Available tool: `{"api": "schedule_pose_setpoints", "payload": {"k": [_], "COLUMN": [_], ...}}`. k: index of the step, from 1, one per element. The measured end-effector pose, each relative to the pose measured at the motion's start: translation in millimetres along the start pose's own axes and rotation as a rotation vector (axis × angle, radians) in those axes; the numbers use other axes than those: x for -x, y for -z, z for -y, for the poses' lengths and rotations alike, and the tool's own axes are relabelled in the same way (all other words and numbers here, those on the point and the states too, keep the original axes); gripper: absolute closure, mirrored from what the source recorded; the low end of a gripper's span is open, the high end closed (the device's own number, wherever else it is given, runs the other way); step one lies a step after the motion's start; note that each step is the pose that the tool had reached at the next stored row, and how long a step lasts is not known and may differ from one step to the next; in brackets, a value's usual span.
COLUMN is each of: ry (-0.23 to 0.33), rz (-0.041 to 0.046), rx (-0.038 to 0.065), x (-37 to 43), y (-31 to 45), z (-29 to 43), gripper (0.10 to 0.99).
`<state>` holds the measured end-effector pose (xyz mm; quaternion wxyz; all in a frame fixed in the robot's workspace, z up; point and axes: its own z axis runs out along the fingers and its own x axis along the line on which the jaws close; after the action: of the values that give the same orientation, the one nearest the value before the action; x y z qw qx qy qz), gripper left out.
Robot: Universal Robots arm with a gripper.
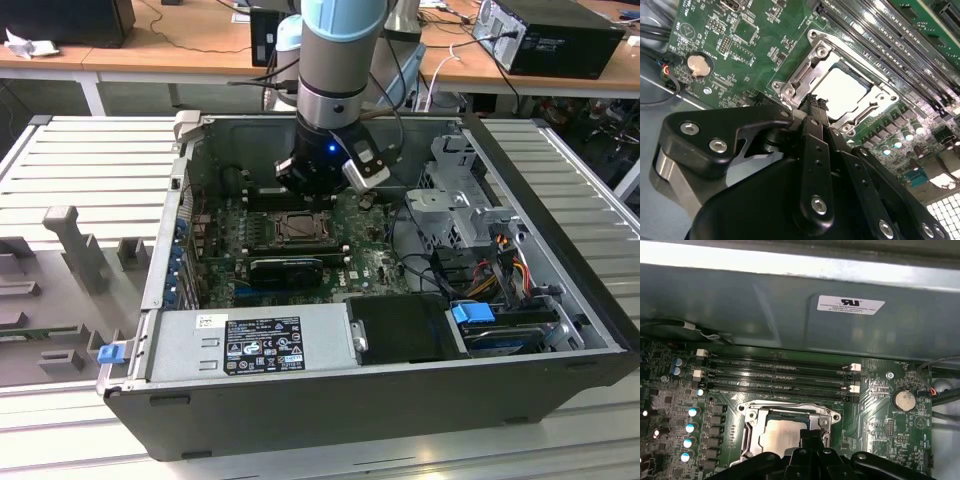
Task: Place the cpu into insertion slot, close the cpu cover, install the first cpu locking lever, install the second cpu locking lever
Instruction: 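Install the second cpu locking lever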
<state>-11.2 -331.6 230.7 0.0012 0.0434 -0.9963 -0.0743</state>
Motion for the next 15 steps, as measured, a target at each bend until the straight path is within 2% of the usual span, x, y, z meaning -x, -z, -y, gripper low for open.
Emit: {"api": "schedule_pose_setpoints", "payload": {"k": [5,15], "ry": [0.000,0.000], "rz": [0.0000,0.0001], "rx": [0.000,0.000], "x": [-0.5,-0.9], "y": [0.8,1.4], "z": [5.1,9.0], "gripper": [0.980,0.980]}}
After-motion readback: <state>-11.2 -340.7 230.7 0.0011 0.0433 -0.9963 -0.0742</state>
